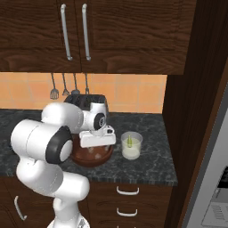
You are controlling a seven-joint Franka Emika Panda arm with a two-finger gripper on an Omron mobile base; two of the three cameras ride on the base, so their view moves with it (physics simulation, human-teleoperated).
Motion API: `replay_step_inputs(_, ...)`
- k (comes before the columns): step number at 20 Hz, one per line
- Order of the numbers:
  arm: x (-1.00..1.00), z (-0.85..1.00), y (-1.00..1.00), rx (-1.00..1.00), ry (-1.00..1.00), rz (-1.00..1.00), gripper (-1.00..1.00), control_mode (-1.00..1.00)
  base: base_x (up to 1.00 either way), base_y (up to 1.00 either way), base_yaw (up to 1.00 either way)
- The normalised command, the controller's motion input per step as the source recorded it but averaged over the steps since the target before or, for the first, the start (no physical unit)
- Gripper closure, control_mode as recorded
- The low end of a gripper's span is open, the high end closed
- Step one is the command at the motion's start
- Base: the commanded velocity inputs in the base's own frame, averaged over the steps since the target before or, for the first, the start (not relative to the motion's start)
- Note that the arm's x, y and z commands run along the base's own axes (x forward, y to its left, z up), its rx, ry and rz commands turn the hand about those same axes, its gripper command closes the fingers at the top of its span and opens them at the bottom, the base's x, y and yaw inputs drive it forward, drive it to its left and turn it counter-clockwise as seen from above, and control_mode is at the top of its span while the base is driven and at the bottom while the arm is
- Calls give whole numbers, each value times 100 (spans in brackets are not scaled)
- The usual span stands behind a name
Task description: Grab a lemon wedge from the fridge and one ice cube from the ice bowl, and put them in the glass of lemonade.
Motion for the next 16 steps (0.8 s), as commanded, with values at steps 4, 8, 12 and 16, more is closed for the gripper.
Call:
replay_step_inputs(4,-9,-29,2,0,3,0,-100,-100,0,0,0)
replay_step_inputs(8,-51,-7,0,1,-10,0,-100,-100,0,0,0)
replay_step_inputs(12,-66,0,0,1,-15,0,-100,-100,0,0,0)
replay_step_inputs(16,-37,0,20,0,-21,0,-100,-100,0,0,0)
